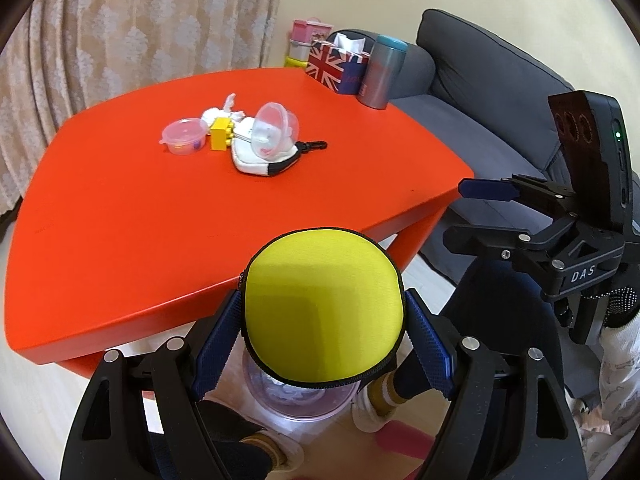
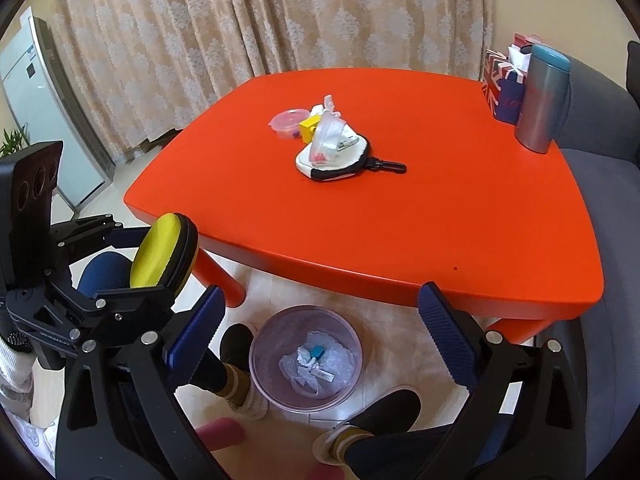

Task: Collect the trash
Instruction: 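Carry the card and yellow case over the bin and release both, then move the right gripper back to the clear plastic container on the pouch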

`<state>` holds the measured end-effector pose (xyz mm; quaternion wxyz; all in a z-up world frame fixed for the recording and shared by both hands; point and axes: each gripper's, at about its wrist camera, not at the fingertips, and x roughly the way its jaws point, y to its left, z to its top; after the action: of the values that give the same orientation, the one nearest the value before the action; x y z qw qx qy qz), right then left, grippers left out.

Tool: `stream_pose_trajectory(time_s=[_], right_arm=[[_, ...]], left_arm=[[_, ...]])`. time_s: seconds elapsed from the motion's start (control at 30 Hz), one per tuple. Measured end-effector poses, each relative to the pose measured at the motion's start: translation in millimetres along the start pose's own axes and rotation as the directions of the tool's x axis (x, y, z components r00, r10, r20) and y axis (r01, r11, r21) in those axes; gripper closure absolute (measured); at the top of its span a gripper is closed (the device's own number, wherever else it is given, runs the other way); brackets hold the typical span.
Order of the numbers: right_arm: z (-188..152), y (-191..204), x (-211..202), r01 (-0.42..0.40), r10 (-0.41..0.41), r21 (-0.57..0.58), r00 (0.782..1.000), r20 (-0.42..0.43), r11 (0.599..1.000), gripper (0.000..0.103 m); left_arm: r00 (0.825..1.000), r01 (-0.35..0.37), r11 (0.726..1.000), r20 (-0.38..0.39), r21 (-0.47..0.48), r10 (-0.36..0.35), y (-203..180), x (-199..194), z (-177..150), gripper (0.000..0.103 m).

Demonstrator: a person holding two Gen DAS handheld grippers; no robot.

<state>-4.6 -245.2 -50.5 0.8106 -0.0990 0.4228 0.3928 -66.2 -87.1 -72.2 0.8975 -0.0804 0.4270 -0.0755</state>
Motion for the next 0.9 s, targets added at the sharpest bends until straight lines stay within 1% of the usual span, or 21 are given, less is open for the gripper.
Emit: stream_pose_trajectory(time_s=[0.07, 0.13, 0.2, 0.57, 0.9], right_arm=[[0, -1, -1, 0.001, -0.001, 0.004, 1.000, 0.001, 1.000, 0.007], [0, -1, -1, 0.003, -0.003, 0.003, 1.000, 0.002, 1.000, 0.007], [0, -1, -2, 0.003, -0.003, 0.003, 1.000, 0.003, 1.000, 0.007], [0, 1, -1, -0.001, 0.001, -0.002, 1.000, 0.002, 1.000, 0.007], [8, 6, 0, -0.009, 0.009, -0.009, 1.000, 0.006, 1.000, 0.007]], left_arm=[[1.000, 0.001, 1.000, 0.013, -0.006, -0.001, 0, 0, 1, 0.011], [1.000, 0.001, 1.000, 0.023, -0.016, -0.001, 1, -1, 2, 0.011], [1.000, -0.004, 1.000, 0.029, -0.021, 0.005, 2, -1, 4, 0.008], [0.998, -0.042, 0.998, 0.039, -0.048, 0.044, 13, -8, 2, 0.007], [0.997, -0.057, 0.996, 0.052, -0.074, 0.061, 22, -18, 5, 0.007]])
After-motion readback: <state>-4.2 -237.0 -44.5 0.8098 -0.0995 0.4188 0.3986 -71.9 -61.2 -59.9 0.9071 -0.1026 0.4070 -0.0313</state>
